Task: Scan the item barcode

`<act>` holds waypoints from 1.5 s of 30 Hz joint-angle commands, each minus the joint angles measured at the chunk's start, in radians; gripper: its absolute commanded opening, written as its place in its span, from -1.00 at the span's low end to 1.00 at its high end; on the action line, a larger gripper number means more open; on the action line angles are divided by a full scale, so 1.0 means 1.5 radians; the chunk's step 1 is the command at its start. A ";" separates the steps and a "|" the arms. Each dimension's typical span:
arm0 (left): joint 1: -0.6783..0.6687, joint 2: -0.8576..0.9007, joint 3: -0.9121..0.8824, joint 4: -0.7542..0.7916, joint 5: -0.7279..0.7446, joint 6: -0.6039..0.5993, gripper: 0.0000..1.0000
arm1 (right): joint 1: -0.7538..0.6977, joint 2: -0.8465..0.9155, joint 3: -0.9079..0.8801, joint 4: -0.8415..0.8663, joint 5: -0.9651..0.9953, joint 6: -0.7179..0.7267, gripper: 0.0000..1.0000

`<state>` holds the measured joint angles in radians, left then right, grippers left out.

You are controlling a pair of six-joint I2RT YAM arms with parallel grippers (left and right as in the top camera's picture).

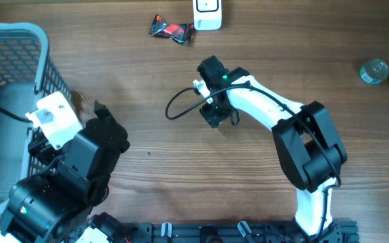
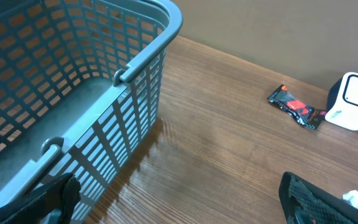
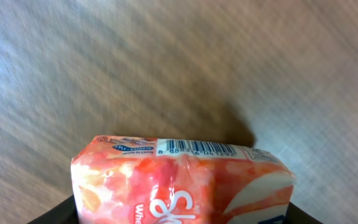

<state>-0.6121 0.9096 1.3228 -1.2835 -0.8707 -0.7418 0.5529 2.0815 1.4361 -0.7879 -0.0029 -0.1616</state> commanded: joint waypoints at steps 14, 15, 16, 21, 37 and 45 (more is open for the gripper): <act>0.004 -0.004 -0.002 -0.004 -0.041 0.005 1.00 | -0.005 0.009 0.034 0.311 0.077 -0.163 0.47; 0.004 -0.004 -0.002 -0.006 -0.041 0.005 1.00 | -0.005 0.009 0.033 0.343 0.077 -0.178 0.47; 0.004 -0.004 -0.002 -0.006 -0.041 0.005 1.00 | -0.005 0.009 0.033 0.395 0.076 -0.190 0.51; 0.004 -0.004 -0.002 -0.011 -0.049 0.005 1.00 | -0.005 0.009 0.033 0.468 -0.037 -0.259 0.75; 0.004 -0.004 -0.002 -0.025 -0.066 0.000 1.00 | -0.009 0.009 0.033 0.359 -0.084 -0.202 0.88; 0.004 0.021 -0.002 -0.026 -0.020 -0.037 1.00 | -0.020 0.001 0.057 0.301 -0.081 0.143 0.84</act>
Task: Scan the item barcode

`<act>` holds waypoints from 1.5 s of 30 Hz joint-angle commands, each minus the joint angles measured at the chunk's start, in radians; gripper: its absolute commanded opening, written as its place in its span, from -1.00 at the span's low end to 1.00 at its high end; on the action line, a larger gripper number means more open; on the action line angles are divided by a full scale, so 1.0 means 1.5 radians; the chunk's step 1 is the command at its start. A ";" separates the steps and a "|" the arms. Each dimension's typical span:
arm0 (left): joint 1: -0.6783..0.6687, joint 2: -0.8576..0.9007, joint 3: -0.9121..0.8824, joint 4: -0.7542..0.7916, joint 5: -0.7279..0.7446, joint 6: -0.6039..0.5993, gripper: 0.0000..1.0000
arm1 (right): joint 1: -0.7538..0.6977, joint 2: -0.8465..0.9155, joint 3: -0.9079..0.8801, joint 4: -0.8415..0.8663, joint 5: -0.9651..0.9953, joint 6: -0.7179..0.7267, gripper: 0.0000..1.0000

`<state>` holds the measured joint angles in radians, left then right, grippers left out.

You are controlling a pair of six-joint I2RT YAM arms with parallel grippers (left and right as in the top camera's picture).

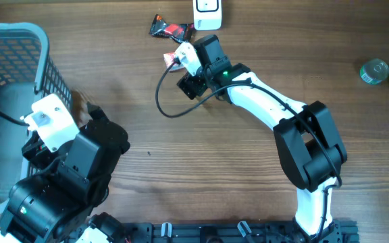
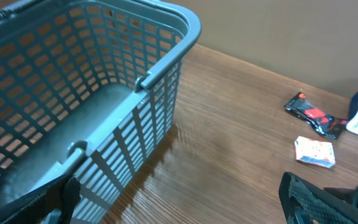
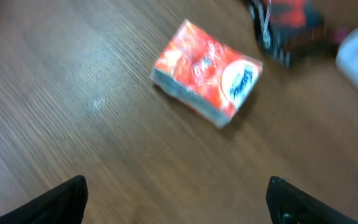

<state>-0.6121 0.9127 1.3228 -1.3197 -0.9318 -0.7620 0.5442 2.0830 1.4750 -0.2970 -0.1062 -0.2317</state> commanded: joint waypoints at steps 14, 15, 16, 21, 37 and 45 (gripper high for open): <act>0.076 0.302 -0.002 0.207 0.244 -0.061 1.00 | -0.344 -0.145 0.089 -0.304 -0.005 0.323 0.99; 0.086 0.328 -0.002 0.234 0.275 -0.061 1.00 | -0.370 -0.145 0.089 -0.315 -0.007 0.329 1.00; 0.095 0.354 -0.002 0.265 0.306 -0.057 1.00 | -0.394 -0.145 0.089 -0.322 -0.017 0.334 0.99; 0.101 0.470 -0.002 0.403 0.361 -0.033 1.00 | -0.475 -0.143 0.089 -0.335 -0.086 0.329 1.00; 0.178 0.725 0.000 0.643 0.522 0.247 0.99 | -0.474 -0.142 0.089 -0.342 -0.048 0.317 1.00; 0.166 0.776 0.012 0.696 0.546 0.248 1.00 | -0.474 -0.142 0.089 -0.339 -0.048 0.318 1.00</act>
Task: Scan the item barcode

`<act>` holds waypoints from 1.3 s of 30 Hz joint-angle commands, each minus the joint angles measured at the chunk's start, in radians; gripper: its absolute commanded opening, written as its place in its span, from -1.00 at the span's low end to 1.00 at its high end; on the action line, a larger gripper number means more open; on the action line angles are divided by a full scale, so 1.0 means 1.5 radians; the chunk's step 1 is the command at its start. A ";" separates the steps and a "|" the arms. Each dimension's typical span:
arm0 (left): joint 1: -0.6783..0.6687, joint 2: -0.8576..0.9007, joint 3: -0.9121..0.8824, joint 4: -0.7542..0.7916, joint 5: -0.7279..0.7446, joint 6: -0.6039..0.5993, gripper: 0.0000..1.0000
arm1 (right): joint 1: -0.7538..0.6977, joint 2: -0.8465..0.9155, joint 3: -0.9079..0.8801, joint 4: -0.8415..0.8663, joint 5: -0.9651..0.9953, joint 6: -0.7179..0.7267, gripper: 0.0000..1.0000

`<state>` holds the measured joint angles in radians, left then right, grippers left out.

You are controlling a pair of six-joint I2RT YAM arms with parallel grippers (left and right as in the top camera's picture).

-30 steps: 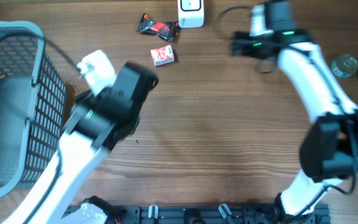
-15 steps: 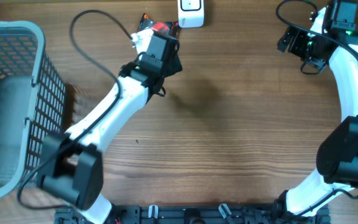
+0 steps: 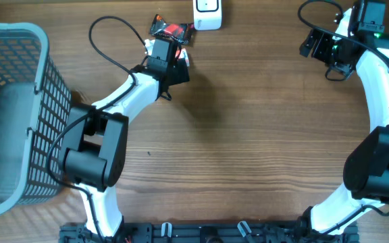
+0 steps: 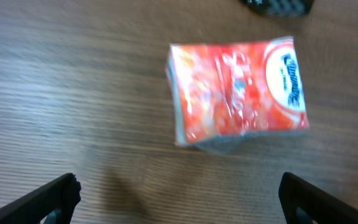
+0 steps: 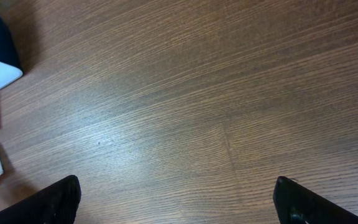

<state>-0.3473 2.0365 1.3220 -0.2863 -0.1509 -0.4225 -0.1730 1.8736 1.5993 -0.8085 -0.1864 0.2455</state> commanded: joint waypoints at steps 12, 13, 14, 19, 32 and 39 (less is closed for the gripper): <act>-0.036 0.121 0.118 0.035 0.026 0.006 0.99 | 0.011 -0.002 0.006 0.005 0.006 0.000 1.00; -0.040 0.131 0.124 0.035 0.010 -0.007 1.00 | 0.011 -0.002 0.006 0.005 0.006 -0.002 1.00; -0.041 0.139 0.126 0.037 0.005 -0.008 0.99 | 0.011 -0.002 0.006 0.005 0.006 -0.003 0.99; -0.040 0.168 0.126 0.018 0.005 -0.038 0.99 | 0.011 -0.002 0.006 0.005 0.006 -0.005 1.00; -0.019 0.179 0.125 0.002 -0.022 -0.038 1.00 | 0.011 -0.002 0.006 -0.001 0.006 -0.005 1.00; -0.001 0.197 0.124 0.005 -0.021 -0.038 1.00 | 0.011 -0.002 0.006 -0.004 0.006 -0.005 1.00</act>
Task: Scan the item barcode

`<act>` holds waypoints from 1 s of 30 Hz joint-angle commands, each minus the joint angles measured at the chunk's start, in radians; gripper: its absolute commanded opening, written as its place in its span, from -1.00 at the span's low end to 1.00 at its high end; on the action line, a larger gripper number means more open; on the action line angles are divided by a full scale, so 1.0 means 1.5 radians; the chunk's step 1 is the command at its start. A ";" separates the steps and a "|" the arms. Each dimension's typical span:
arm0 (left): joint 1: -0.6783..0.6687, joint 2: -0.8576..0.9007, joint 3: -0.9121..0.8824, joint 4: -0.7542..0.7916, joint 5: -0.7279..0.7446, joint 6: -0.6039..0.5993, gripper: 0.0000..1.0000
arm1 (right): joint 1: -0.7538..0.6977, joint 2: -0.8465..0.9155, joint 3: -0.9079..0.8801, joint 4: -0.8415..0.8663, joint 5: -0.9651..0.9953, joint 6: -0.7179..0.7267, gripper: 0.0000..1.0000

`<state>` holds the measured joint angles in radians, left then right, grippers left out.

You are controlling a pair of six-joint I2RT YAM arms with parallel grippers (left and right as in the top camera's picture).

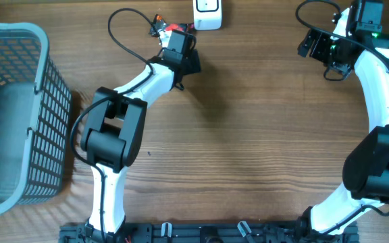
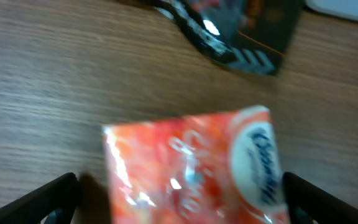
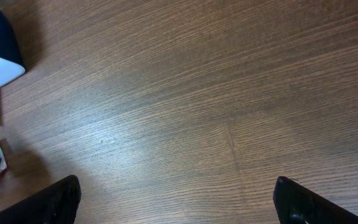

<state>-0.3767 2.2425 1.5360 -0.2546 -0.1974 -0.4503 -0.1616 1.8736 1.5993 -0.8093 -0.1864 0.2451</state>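
An orange-red packet (image 2: pixel 191 174) lies flat on the wooden table (image 1: pixel 248 148), blurred and close in the left wrist view. My left gripper (image 2: pixel 182 202) is open, low over the packet, with one black fingertip (image 2: pixel 58 196) on each side of it. In the overhead view the left gripper (image 1: pixel 183 57) hides the packet. The white scanner (image 1: pixel 206 13) stands just beyond it at the back edge, also seen as scanner. My right gripper (image 1: pixel 318 44) is open and empty at the back right, far from the packet.
A dark snack wrapper (image 2: pixel 229 31) with a red patch lies just behind the packet, between it and the scanner. A grey-blue mesh basket (image 1: pixel 42 81) stands at the left edge of the table. The left arm's black cable (image 1: pixel 123 27) loops beside the wrapper.
My left gripper has come down closer over the packet, which now fills the space between its open fingers. The arm reaches a little further toward the scanner. The right arm has not moved.
First my right gripper held the packet over the table's middle, barcode showing, while the left arm sat by the basket. Then the packet lay near the dark wrapper with the right gripper open. Later the right arm was at the back right and the left gripper open above the packet.
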 commanded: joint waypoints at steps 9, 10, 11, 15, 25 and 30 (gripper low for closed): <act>0.018 0.066 -0.018 -0.008 0.039 -0.019 0.53 | 0.004 -0.002 0.006 -0.004 0.006 -0.004 1.00; 0.018 0.066 -0.018 -0.012 0.039 -0.019 0.31 | 0.004 -0.002 0.006 -0.005 0.006 -0.004 1.00; 0.018 0.066 -0.018 -0.016 0.040 -0.019 0.20 | 0.004 -0.002 0.006 -0.005 0.006 -0.004 1.00; 0.018 0.066 -0.018 -0.043 0.077 -0.019 0.01 | 0.004 -0.002 0.006 -0.005 0.006 -0.004 1.00; 0.018 0.023 -0.018 -0.162 0.284 -0.016 -0.11 | 0.004 0.001 0.006 -0.003 0.015 -0.005 1.00; 0.018 -0.032 -0.018 -0.249 0.496 -0.016 -0.10 | 0.004 0.009 0.006 -0.003 0.033 -0.005 1.00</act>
<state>-0.3325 2.1944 1.5646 -0.5365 0.1780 -0.4618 -0.1616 1.8736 1.5993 -0.8150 -0.1719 0.2451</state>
